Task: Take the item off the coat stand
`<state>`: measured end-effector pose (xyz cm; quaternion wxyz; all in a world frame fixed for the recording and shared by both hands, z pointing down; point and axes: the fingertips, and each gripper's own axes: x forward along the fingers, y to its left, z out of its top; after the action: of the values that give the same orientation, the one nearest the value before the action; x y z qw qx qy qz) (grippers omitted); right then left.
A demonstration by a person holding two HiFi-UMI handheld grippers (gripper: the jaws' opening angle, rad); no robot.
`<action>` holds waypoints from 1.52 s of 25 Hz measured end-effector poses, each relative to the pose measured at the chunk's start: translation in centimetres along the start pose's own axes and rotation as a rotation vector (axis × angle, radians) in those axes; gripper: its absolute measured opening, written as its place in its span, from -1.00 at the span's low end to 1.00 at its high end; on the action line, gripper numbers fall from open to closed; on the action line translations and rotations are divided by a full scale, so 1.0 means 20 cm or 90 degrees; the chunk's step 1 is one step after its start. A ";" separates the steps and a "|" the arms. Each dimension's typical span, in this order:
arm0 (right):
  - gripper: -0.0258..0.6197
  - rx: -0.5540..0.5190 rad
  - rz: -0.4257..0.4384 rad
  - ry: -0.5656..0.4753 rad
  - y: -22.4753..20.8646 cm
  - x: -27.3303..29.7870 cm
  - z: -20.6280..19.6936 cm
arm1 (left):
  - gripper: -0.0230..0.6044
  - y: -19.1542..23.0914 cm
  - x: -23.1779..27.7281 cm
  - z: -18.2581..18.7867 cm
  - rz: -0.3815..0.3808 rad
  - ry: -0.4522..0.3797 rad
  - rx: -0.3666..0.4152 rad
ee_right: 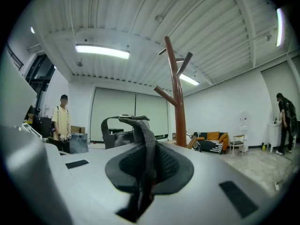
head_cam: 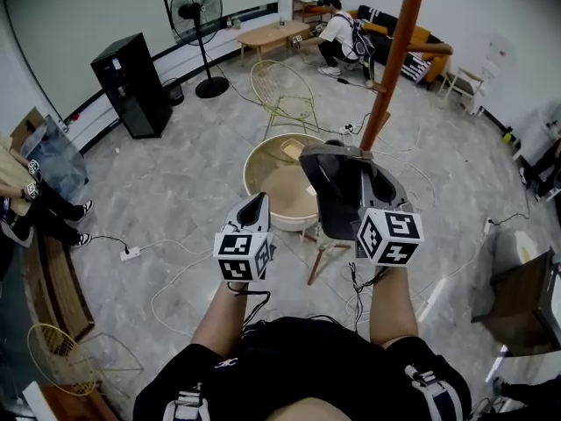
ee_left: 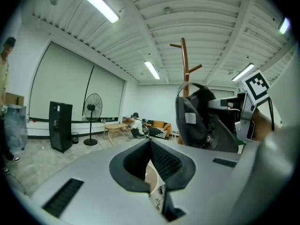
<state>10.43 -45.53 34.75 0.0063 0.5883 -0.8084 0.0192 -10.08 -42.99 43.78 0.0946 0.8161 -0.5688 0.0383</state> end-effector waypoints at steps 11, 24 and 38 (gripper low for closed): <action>-0.83 0.070 -0.056 0.043 -0.08 0.02 -0.36 | -0.89 -0.03 0.07 -0.04 -0.013 0.013 -0.001; -0.83 0.098 -0.073 0.041 -0.12 0.01 -0.42 | -0.89 -0.04 0.09 -0.03 -0.019 0.009 0.004; -0.83 0.088 -0.068 0.047 -0.12 -0.01 -0.43 | -0.89 -0.05 0.07 -0.04 -0.015 0.007 -0.002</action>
<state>12.69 -45.78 43.46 -0.0036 0.6284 -0.7720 0.0959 -8.54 -43.83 44.68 0.0993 0.8222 -0.5589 0.0409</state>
